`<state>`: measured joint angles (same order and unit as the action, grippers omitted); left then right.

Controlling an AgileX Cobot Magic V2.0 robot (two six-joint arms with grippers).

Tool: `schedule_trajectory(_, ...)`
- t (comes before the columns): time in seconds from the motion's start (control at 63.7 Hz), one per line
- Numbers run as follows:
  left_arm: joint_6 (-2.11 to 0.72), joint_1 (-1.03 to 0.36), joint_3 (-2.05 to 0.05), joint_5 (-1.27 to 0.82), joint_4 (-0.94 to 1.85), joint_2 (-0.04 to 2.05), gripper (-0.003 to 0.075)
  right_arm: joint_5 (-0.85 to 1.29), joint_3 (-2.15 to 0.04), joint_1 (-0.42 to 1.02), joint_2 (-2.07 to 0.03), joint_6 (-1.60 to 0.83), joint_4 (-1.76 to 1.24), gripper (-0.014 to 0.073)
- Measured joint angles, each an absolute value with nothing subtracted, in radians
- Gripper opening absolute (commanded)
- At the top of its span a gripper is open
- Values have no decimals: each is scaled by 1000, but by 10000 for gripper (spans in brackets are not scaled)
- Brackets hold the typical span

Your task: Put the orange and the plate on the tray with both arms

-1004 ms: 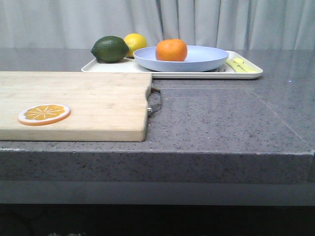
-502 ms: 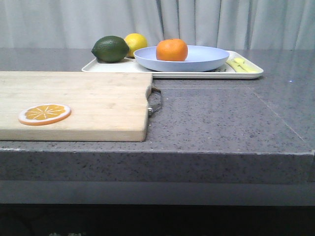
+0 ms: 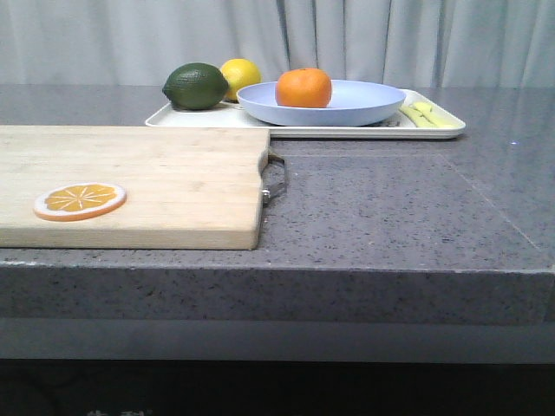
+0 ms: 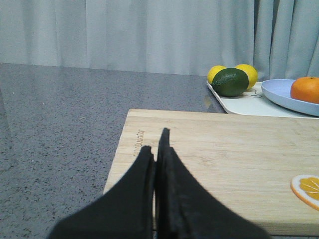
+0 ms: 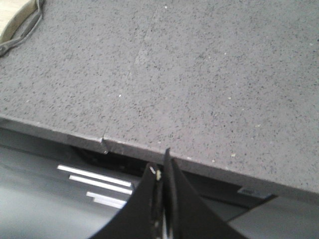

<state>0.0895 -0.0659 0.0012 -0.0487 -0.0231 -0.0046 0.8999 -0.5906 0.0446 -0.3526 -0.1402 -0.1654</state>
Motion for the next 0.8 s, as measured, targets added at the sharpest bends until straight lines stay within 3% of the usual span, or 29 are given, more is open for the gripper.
schedule_trajectory(0.581,90,-66,1,-48,-23,-5,-18,129,-24,39,4,-140,-165,-69)
schedule_trajectory(0.8,90,-66,1,-48,-23,-5,-18,82,28,39,9,-140,-165,-69)
